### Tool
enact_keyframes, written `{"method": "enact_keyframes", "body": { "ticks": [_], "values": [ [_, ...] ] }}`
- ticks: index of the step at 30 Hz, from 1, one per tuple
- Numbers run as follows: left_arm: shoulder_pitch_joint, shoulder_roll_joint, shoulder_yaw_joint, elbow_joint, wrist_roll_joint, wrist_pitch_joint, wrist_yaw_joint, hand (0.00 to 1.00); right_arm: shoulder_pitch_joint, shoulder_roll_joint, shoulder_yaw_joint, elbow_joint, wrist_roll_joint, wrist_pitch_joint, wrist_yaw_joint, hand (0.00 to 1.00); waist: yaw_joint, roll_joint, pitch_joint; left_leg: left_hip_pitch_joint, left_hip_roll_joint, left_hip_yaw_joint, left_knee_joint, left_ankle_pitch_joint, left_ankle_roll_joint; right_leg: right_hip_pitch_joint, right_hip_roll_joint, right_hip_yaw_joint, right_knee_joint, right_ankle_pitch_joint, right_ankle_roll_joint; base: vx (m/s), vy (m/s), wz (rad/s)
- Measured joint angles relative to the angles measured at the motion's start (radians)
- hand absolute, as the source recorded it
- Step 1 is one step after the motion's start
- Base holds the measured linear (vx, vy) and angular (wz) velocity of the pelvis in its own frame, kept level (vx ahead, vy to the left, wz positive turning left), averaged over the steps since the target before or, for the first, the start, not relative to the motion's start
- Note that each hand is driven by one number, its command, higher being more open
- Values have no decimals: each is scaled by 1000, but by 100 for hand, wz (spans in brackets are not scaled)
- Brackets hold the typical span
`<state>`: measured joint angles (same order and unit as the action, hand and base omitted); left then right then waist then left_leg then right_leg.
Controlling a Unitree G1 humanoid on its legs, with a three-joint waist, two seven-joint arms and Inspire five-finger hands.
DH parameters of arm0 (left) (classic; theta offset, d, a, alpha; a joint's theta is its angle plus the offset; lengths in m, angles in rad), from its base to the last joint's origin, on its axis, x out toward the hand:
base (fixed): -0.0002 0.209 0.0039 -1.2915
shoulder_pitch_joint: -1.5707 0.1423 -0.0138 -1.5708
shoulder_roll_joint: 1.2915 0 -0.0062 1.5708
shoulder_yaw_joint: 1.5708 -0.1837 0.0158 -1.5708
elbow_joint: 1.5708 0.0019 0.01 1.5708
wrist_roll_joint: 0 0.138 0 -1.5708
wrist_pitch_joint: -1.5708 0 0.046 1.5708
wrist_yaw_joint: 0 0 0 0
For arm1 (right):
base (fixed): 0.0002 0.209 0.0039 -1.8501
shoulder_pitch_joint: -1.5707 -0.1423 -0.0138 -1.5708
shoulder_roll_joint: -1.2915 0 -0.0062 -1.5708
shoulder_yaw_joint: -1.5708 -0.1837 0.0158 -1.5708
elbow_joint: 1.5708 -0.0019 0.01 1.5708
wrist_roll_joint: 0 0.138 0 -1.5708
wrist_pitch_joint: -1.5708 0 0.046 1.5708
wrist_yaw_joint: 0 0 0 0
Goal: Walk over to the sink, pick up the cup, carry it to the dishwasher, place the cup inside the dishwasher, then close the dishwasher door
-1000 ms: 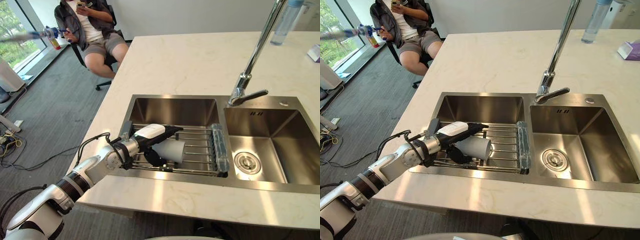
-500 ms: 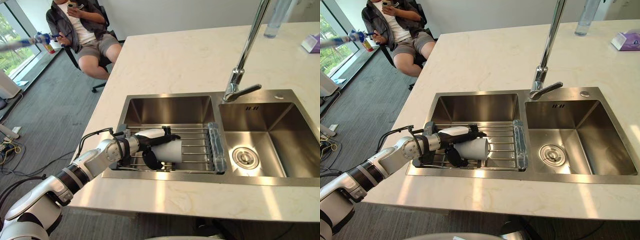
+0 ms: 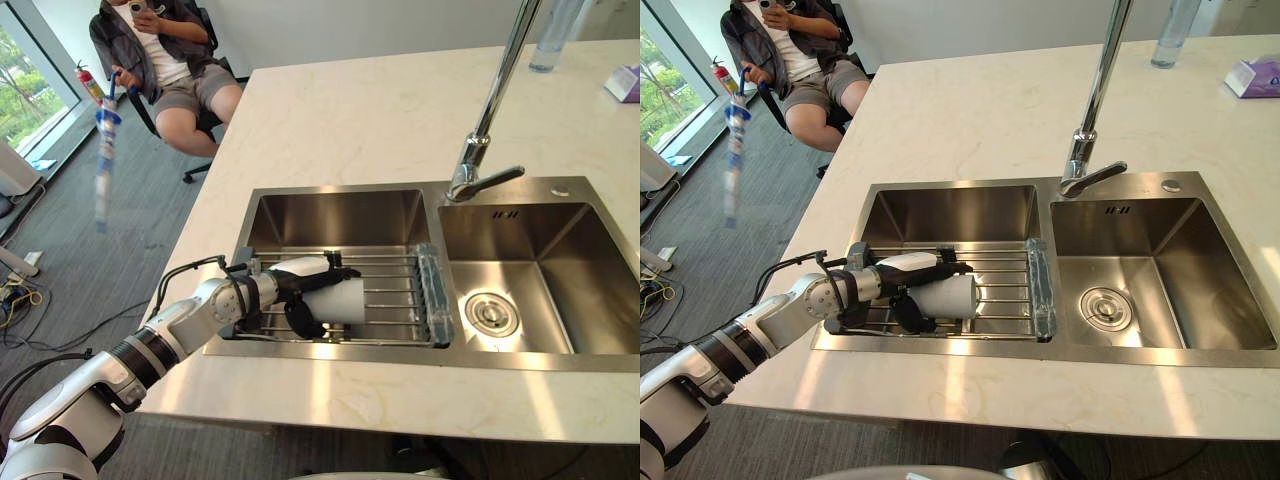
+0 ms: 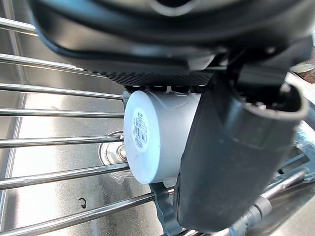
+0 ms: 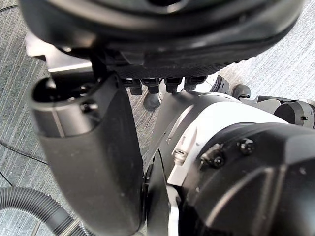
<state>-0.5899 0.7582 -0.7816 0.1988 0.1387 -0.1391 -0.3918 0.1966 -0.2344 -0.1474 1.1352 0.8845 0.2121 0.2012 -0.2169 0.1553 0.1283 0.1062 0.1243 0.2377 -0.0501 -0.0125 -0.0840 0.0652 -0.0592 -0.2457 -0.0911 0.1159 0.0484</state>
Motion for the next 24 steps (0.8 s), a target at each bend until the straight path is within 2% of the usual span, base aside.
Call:
{"method": "enact_keyframes", "body": {
  "ticks": [4,11,14,17,20,22,24],
  "values": [
    [11,-10,31,2,19,-21,17,0,1,-1,9,0,20,0,-3,100,1,-1,1,0,0,-1,0,0,0,1,0,-2,0,0,0,0,0,0],
    [27,-20,16,15,36,-29,71,0,0,-3,30,0,29,0,-3,100,2,-2,2,0,0,-9,0,0,0,5,0,-11,0,0,0,0,0,2],
    [43,-31,9,44,-24,-34,111,0,0,-13,43,0,28,0,-3,100,2,-3,2,0,0,-20,1,1,1,11,-1,-22,0,0,0,-7,-1,10],
    [79,-42,22,50,-70,-33,166,0,-4,-16,56,-1,28,1,-3,100,4,-15,10,0,0,-40,5,2,2,23,-1,-43,0,0,1,-33,-5,17],
    [161,-78,94,42,-148,-30,220,0,-16,-22,79,-6,23,6,0,100,10,-25,17,-2,-2,-57,6,6,5,32,-5,-62,1,0,1,-32,3,18],
    [242,-112,182,-5,-245,-12,239,0,-18,-22,78,-4,24,13,-2,100,19,-31,21,-3,-5,-73,6,9,7,39,-8,-77,4,-1,1,-15,11,27],
    [317,-163,294,-80,-362,1,248,0,-17,-21,74,-1,23,21,-1,100,42,-39,27,-10,-10,-93,6,15,11,43,-12,-96,5,-1,1,-26,13,27]
  ]
}}
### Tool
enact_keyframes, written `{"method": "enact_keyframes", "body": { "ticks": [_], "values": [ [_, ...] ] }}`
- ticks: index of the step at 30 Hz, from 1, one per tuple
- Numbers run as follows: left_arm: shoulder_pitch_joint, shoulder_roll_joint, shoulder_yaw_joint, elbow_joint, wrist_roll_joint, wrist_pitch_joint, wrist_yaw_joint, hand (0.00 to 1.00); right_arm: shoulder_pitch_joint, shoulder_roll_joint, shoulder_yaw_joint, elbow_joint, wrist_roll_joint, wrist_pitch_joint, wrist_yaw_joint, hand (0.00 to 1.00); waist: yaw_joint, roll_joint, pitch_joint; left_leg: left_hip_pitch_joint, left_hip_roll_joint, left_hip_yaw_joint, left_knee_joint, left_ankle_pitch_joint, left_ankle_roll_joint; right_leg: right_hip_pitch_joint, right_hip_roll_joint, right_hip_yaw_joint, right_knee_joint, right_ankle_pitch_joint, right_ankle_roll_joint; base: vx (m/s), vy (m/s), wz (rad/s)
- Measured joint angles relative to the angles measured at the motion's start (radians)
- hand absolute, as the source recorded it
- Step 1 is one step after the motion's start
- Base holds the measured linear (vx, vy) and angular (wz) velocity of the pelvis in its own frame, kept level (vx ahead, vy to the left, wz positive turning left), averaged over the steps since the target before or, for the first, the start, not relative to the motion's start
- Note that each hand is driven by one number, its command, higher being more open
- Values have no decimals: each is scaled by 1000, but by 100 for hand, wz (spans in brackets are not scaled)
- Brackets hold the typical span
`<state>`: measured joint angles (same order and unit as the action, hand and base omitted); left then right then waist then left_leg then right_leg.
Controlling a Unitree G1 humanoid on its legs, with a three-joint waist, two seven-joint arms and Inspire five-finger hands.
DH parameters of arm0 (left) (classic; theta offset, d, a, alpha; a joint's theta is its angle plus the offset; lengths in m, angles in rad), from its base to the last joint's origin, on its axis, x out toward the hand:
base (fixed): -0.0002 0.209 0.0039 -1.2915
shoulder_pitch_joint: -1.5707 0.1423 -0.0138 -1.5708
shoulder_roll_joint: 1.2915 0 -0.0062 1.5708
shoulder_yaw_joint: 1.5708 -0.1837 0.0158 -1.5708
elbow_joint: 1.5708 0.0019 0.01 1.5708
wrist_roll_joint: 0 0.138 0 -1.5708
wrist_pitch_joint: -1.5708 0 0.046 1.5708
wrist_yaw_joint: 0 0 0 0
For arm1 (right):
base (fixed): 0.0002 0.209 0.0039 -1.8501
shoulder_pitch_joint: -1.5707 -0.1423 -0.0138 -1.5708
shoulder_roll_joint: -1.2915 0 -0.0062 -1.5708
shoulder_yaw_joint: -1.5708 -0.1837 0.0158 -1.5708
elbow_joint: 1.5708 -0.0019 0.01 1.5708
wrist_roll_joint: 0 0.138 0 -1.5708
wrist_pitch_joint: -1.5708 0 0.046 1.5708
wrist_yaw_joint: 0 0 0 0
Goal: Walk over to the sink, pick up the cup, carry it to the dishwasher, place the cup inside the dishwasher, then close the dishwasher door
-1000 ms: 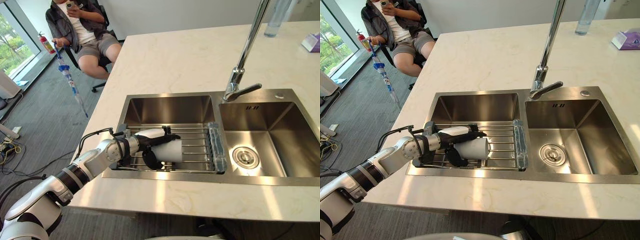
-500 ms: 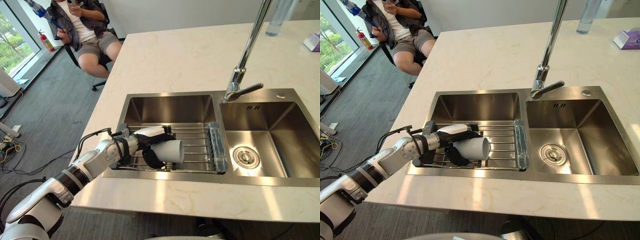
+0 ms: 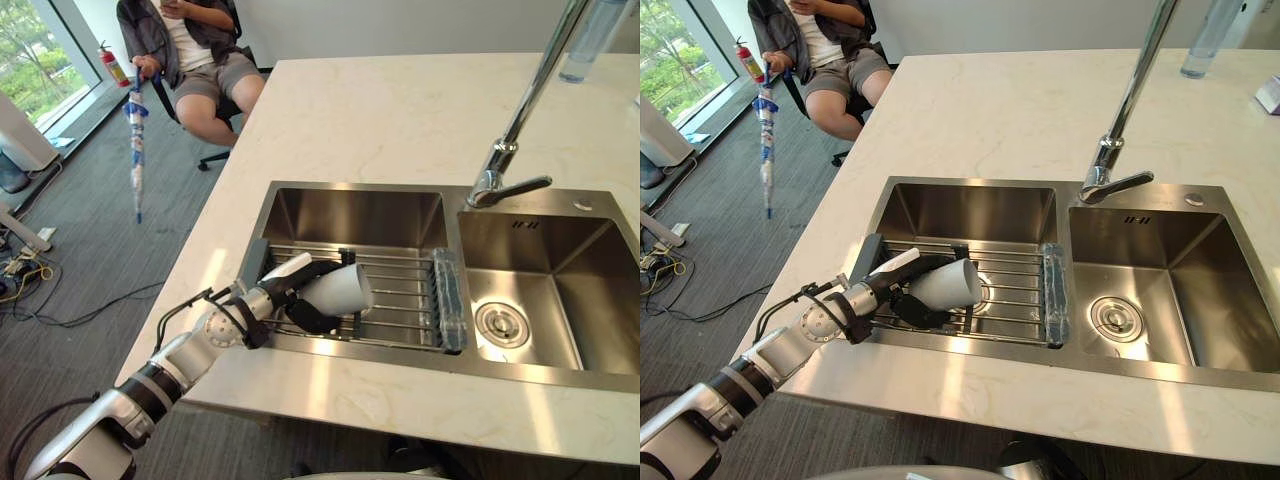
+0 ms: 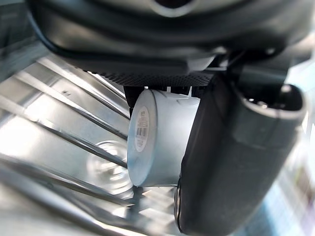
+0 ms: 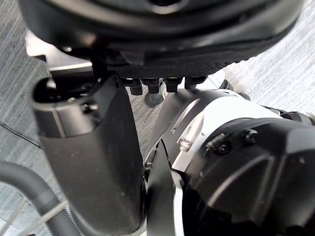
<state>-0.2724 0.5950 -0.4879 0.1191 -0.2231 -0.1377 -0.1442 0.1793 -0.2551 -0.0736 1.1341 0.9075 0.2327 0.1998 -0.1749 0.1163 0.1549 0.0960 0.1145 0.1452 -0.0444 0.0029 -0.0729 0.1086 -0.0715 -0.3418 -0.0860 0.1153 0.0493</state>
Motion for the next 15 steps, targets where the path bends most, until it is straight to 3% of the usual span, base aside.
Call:
{"method": "enact_keyframes", "body": {
  "ticks": [2,6,10,15],
  "values": [
    [75,-76,148,-110,-94,0,23,0,2,3,-27,10,-19,12,0,100,46,-8,0,-12,-7,-27,0,11,6,3,-5,-24,0,0,0,-51,14,33],
    [155,-105,340,-226,-187,-15,37,0,11,14,-99,15,-106,19,6,100,99,-15,-7,-18,-14,-69,-2,25,9,21,-11,-66,-3,-2,1,-72,13,35],
    [206,-106,473,-278,-317,-34,39,0,17,34,-160,12,-200,15,25,100,132,-27,-18,-27,-18,-108,-10,40,9,31,-15,-102,-5,-12,-3,-71,5,31],
    [276,-160,627,-356,-414,-80,75,0,38,75,-236,17,-290,10,47,100,183,-64,-56,-59,-28,-142,-11,53,4,29,-19,-104,0,-59,5,-38,0,23]
  ]
}}
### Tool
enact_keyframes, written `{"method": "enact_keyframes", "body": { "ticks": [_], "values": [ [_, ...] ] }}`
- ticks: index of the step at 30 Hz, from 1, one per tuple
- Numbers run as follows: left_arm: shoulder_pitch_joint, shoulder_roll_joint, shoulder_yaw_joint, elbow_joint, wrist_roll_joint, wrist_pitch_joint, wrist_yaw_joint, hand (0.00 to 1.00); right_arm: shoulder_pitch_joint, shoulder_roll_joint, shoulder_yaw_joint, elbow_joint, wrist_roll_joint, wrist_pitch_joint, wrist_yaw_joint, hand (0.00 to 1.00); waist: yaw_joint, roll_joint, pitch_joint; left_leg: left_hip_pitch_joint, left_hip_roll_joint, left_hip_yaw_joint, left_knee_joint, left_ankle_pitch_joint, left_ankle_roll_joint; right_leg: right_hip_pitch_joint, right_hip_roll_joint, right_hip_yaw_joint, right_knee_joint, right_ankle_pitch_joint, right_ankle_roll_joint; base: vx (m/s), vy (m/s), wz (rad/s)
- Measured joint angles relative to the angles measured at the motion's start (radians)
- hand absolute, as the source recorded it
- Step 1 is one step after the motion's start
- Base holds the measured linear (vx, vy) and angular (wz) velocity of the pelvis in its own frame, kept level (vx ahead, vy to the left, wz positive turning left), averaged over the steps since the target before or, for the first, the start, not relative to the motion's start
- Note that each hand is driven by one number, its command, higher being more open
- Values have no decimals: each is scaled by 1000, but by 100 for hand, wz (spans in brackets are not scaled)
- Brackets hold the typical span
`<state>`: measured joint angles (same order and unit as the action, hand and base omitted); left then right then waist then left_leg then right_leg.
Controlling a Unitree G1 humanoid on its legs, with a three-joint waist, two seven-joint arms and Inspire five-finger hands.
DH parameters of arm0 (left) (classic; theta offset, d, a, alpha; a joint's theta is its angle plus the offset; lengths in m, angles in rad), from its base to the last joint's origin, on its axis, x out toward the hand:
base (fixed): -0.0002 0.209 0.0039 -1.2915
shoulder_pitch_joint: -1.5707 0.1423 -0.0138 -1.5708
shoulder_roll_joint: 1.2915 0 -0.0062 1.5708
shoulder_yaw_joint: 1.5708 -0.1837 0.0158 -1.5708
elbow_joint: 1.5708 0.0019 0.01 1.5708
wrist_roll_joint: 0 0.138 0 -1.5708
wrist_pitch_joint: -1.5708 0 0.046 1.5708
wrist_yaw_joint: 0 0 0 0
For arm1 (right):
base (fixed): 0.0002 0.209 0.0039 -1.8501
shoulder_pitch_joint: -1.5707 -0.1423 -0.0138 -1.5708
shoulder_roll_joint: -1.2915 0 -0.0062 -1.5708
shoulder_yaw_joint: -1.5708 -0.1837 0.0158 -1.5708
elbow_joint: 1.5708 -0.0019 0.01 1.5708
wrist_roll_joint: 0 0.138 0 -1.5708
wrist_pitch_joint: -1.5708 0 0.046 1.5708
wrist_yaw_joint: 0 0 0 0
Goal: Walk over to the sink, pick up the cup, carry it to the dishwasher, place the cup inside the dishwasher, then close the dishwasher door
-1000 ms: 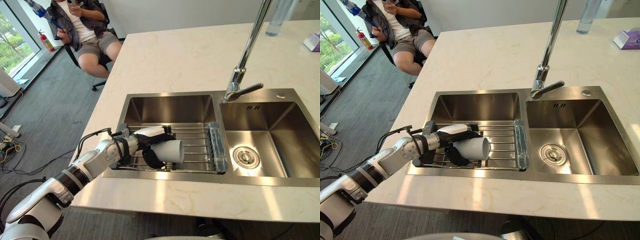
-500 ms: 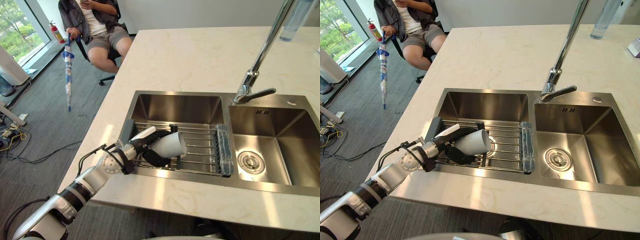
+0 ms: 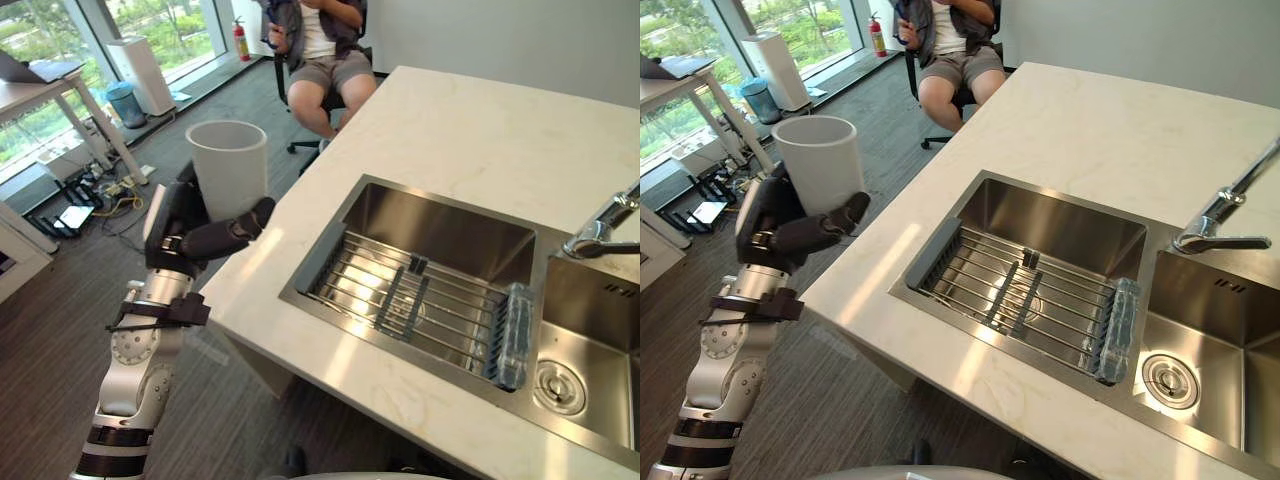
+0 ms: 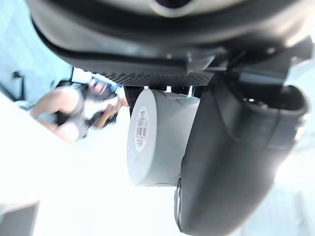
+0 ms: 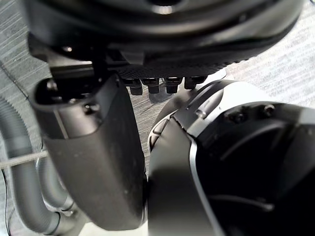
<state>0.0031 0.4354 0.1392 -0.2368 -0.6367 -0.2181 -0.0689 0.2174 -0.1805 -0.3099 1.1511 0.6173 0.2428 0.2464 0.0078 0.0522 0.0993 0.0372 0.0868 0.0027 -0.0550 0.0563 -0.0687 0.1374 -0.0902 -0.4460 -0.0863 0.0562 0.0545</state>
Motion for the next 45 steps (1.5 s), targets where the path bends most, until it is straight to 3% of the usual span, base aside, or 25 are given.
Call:
{"method": "enact_keyframes", "body": {
  "ticks": [12,19,20,21,23,26,27,29,31,32,33,34,35,36,37,38,39,40,41,42,44,45],
  "values": [
    [148,-106,188,2,-10,-12,55,0,10,10,-34,20,-72,-21,12,100,60,1,-41,-22,4,-44,26,2,-8,7,11,-17,22,-62,2,-3,-16,10],
    [225,-174,291,3,-10,-12,113,0,21,16,-55,17,-130,-51,29,100,86,18,-34,-27,5,-91,60,-9,-10,-10,-15,-69,172,-159,2,-6,-15,24],
    [243,-181,292,4,-8,-10,110,0,29,16,-59,10,-128,-61,33,100,87,19,-34,-28,4,-67,45,-14,16,-15,-30,-95,199,-179,4,-45,9,62],
    [251,-179,292,10,-5,-1,103,0,39,16,-60,7,-125,-74,36,100,78,19,-34,-28,14,29,28,-18,68,-13,-50,-130,207,-188,9,-42,13,77],
    [246,-160,298,18,-7,1,97,0,52,15,-60,-11,-104,-84,34,100,67,25,-32,-34,28,144,23,-15,105,-7,-78,-175,208,-189,12,-11,54,87],
    [240,-109,372,20,-28,-7,86,0,70,-5,-45,-45,-102,-78,30,100,72,55,-24,-61,43,201,113,-6,97,7,-104,-202,236,-196,31,-14,80,32],
    [237,-109,410,18,-48,-26,88,0,71,-17,-30,-48,-111,-68,29,100,73,58,-33,-72,42,201,140,-24,72,9,-112,-201,247,-200,37,-1,72,0],
    [230,-109,442,9,-58,-54,93,0,72,-22,-26,-55,-124,-59,25,100,75,57,-39,-77,39,216,149,-36,73,15,-123,-205,254,-198,38,37,66,13],
    [216,-112,441,9,-63,-66,96,0,75,-23,-31,-56,-130,-60,24,100,72,56,-41,-82,49,312,149,-56,104,21,-128,-222,229,-180,40,41,60,43],
    [193,-126,424,23,-64,-71,96,0,80,-22,-40,-53,-128,-65,25,100,56,54,-42,-84,65,413,157,-90,154,40,-121,-243,176,-158,39,39,27,66],
    [174,-135,412,43,-64,-78,95,0,84,-17,-49,-48,-127,-69,25,100,47,50,-45,-83,75,477,164,-106,178,56,-118,-257,141,-143,36,35,24,99],
    [132,-154,382,91,-64,-89,95,0,91,-13,-73,-23,-122,-80,25,100,27,45,-56,-79,100,607,187,-106,211,71,-129,-301,101,-114,39,41,51,111],
    [89,-167,338,143,-63,-94,97,0,99,-23,-84,-25,-96,-97,29,100,18,74,-60,-85,142,739,229,-30,305,74,-133,-342,141,-112,48,59,62,122],
    [62,-168,308,173,-59,-94,98,0,103,-20,-98,-27,-81,-106,34,100,7,73,-55,-99,135,763,253,-3,318,69,-150,-343,173,-127,43,46,118,147],
    [9,-174,250,216,-47,-85,106,0,105,-3,-127,-13,-49,-110,46,100,-19,64,-46,-142,110,765,275,83,318,59,-165,-322,193,-180,21,-13,73,162],
    [-10,-191,221,217,-45,-78,110,0,109,7,-144,-8,-48,-108,57,100,-48,51,-47,-148,60,721,195,162,300,64,-154,-318,156,-176,10,-90,73,162],
    [-28,-200,196,212,-19,-78,113,0,101,19,-176,6,-49,-101,59,100,-53,44,-22,-144,93,746,336,11,321,69,-181,-375,171,-131,29,-89,-13,82],
    [-26,-199,179,212,-6,-75,116,0,97,4,-189,8,-49,-101,54,100,-36,66,-11,-108,149,785,445,-80,270,74,-187,-414,210,-83,11,-46,15,30],
    [-32,-179,168,208,11,-69,114,0,102,-3,-191,0,-51,-99,55,100,-38,68,-10,-56,179,832,483,-130,217,82,-195,-427,239,-88,11,32,103,41],
    [-54,-150,155,208,32,-66,103,0,105,-11,-191,-15,-66,-90,60,100,-61,82,-17,-25,188,868,438,-149,156,89,-194,-470,267,-92,10,25,172,90],
    [-129,-89,120,242,37,-59,66,0,105,-6,-204,-25,-75,-90,58,100,-60,86,-18,-19,113,897,314,-155,137,87,-219,-539,316,-102,9,-63,237,130],
    [-146,-56,123,272,37,-65,58,0,88,-2,-210,-21,-88,-92,46,100,-53,74,-9,-14,57,875,238,-149,132,87,-257,-571,358,-112,16,-130,262,105]
  ]
}}
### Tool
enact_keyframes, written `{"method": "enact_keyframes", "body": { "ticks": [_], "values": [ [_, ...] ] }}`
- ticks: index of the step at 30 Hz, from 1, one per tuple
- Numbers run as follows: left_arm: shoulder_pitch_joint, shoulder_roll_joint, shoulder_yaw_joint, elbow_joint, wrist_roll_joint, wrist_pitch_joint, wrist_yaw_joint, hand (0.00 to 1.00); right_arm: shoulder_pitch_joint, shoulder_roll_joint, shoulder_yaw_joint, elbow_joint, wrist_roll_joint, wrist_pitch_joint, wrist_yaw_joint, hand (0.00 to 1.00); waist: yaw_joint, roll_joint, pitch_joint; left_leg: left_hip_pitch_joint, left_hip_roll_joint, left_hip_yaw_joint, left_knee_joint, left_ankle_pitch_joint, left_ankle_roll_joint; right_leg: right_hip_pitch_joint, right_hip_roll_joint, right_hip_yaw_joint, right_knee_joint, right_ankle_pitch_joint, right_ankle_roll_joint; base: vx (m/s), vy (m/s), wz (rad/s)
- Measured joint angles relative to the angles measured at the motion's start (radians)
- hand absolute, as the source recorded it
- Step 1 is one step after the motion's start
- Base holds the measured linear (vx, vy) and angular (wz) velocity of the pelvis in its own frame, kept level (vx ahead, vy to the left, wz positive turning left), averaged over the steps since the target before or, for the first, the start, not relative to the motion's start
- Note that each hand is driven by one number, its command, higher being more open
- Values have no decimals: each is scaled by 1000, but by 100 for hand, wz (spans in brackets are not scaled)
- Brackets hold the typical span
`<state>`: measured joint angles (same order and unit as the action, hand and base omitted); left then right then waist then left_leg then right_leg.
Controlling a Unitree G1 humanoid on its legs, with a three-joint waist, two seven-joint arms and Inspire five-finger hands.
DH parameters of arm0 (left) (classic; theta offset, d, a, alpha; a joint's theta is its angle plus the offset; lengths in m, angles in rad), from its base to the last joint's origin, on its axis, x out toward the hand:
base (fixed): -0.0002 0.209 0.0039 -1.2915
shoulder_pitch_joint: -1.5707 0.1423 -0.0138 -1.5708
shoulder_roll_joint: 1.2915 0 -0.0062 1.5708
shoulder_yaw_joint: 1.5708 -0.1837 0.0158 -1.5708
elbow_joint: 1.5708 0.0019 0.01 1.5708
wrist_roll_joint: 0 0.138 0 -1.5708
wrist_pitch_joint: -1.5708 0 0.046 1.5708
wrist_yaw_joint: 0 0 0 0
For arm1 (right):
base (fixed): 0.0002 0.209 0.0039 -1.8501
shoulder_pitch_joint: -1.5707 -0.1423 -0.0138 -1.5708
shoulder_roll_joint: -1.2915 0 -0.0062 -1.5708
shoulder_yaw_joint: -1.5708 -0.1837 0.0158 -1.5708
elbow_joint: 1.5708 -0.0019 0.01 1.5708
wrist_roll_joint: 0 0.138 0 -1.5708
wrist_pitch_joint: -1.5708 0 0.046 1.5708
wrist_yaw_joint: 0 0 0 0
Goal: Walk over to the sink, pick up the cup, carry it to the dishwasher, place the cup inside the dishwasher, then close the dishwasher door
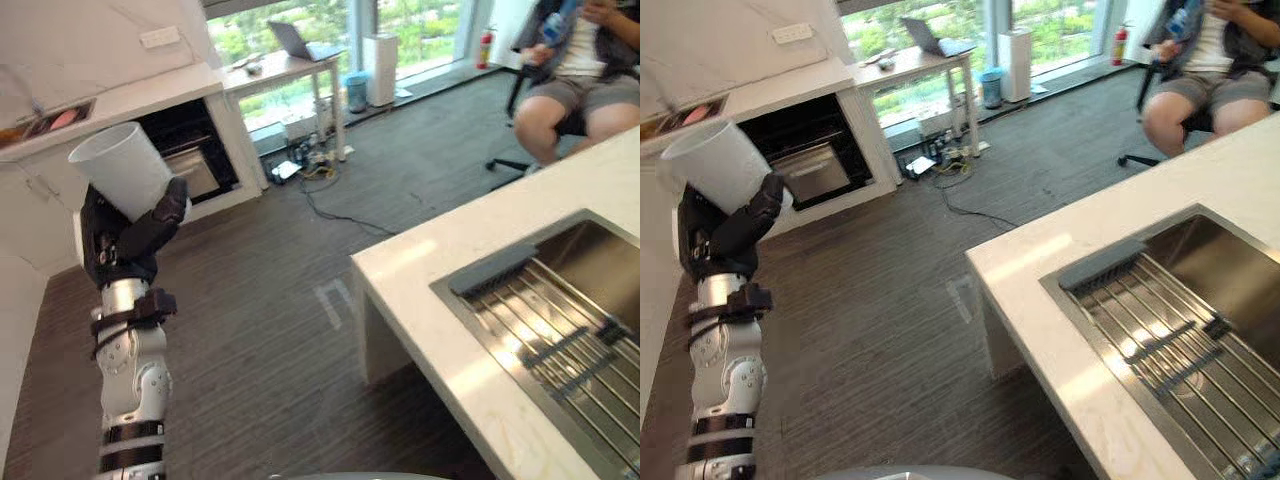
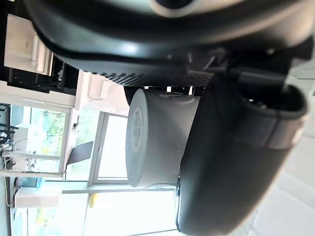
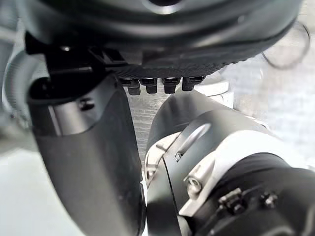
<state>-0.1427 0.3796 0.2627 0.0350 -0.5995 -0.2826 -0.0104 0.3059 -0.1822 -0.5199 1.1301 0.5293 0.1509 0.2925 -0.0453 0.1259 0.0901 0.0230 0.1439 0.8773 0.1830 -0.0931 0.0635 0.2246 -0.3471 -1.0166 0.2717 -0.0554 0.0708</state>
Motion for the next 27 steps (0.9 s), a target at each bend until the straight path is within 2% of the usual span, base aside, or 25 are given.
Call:
{"method": "enact_keyframes", "body": {
  "ticks": [1,3,4,5,6,7,8,9,10,11,12,13,15,16,17,19,20,21,22,23,24,25,26,27],
  "values": [
    [3,8,7,18,0,0,1,0,-7,0,0,-3,-6,0,-14,100,8,-7,5,5,-25,-12,-25,4,-1,0,-25,-6,30,0,0,-171,307,83],
    [59,12,27,56,0,1,13,0,-14,-15,-2,-11,-11,2,-47,100,38,-28,13,15,-112,-67,-82,-8,21,-6,-134,4,164,-3,-8,-100,258,73],
    [79,12,27,56,2,1,13,0,-10,-16,-4,-15,-8,4,-49,100,42,-36,14,15,-132,-88,-86,-13,28,-11,-166,12,204,0,-16,-1,262,104],
    [116,6,23,55,2,1,10,0,-6,-16,-17,-19,-3,15,-51,100,48,-46,18,11,-163,-140,-91,-18,55,-30,-206,62,279,4,-32,50,216,132],
    [146,-20,21,55,1,4,11,0,-7,-8,-37,-19,-3,33,-53,100,48,-43,22,3,-176,-198,-90,-21,73,-60,-188,161,325,-41,-39,66,189,143],
    [155,-40,17,54,0,5,12,0,-11,-5,-52,-19,-1,41,-53,100,49,-40,24,1,-181,-234,-91,-19,79,-79,-163,228,340,-67,-44,68,130,171],
    [169,-77,-10,46,-10,7,13,0,-18,24,-86,-22,8,45,-52,100,46,-29,30,-1,-194,-318,-101,-11,90,-129,-73,397,357,-109,-59,65,88,230],
    [169,-111,-68,40,-16,8,12,0,-17,53,-103,-34,25,45,-50,100,26,-24,31,-3,-216,-441,-132,-2,59,-169,54,588,346,-146,-66,48,65,264],
    [169,-130,-98,40,-20,9,11,0,-15,66,-104,-37,25,43,-49,100,4,-27,29,4,-222,-475,-145,-29,-5,-184,107,679,321,-155,-67,92,35,328],
    [169,-160,-162,33,-24,12,6,0,-12,121,-97,-45,24,33,-45,100,-19,-103,21,-58,-212,-480,78,-150,-12,-228,136,865,267,-162,-42,129,26,330],
    [161,-152,-250,-9,-24,18,2,0,4,137,-71,-76,21,1,-34,100,-21,-84,33,-129,-85,-585,264,-175,15,-260,174,971,235,-189,36,141,62,333],
    [153,-156,-303,-19,-19,30,-8,0,-4,145,-50,-71,17,-19,-43,100,-16,-106,47,-125,-119,-644,271,-201,21,-266,168,1062,211,-206,76,99,68,221],
    [155,-171,-364,-30,-1,88,-4,0,6,136,3,-81,16,-33,-44,100,-2,-114,29,-92,-163,-717,215,-186,33,-302,194,1139,172,-209,87,167,42,141],
    [155,-166,-409,-53,18,113,0,0,8,135,32,-95,-3,-49,-49,100,-3,-107,11,-75,-171,-763,166,-174,27,-352,235,1192,163,-204,99,277,-16,145],
    [153,-156,-441,-86,34,128,0,0,8,133,64,-109,-14,-55,-51,100,-10,-111,4,-60,-171,-794,152,-170,22,-392,269,1209,154,-195,99,249,-40,119],
    [144,-145,-469,-106,41,146,-3,0,9,130,99,-120,-28,-55,-55,100,-13,-134,-14,-10,-187,-849,120,-162,20,-398,271,1158,106,-169,71,300,-106,90],
    [144,-151,-468,-108,41,151,-3,0,9,127,106,-120,-37,-53,-57,100,-14,-138,-31,4,-189,-858,109,-168,8,-395,278,1132,57,-138,63,395,-154,82],
    [131,-154,-459,-108,37,155,1,0,5,122,118,-122,-41,-49,-56,100,-14,-142,-47,10,-189,-862,107,-178,-9,-393,294,1115,-23,-49,33,401,-155,67],
    [121,-160,-448,-104,29,162,3,0,-15,109,120,-107,-41,-41,-56,100,-22,-130,-48,20,-177,-863,102,-183,-28,-363,299,1098,-62,-2,24,476,-149,52],
    [120,-160,-437,-103,21,171,8,0,-39,91,133,-91,-38,-27,-57,100,-20,-115,-56,16,-166,-847,111,-178,-62,-337,301,1090,-100,18,7,393,-106,30],
    [117,-152,-422,-98,16,174,8,0,-64,78,149,-85,-36,-16,-55,100,-19,-118,-54,-6,-168,-822,170,-164,-104,-313,290,1092,-122,19,5,353,-90,11],
    [113,-142,-416,-76,10,175,7,0,-99,62,171,-77,-19,-7,-54,100,-18,-138,-41,-27,-164,-768,198,-191,-94,-278,267,1096,-136,17,2,291,-111,17],
    [106,-131,-417,-64,9,179,3,0,-118,57,172,-70,-11,-3,-54,100,-22,-149,-34,-25,-161,-734,136,-194,-98,-256,251,1098,-140,15,-3,278,-121,22],
    [103,-124,-418,-57,8,183,-10,0,-152,47,171,-56,6,-3,-51,100,-24,-145,-32,-7,-145,-707,-54,-121,-111,-244,248,1096,-129,14,-2,160,-77,19]
  ]
}}
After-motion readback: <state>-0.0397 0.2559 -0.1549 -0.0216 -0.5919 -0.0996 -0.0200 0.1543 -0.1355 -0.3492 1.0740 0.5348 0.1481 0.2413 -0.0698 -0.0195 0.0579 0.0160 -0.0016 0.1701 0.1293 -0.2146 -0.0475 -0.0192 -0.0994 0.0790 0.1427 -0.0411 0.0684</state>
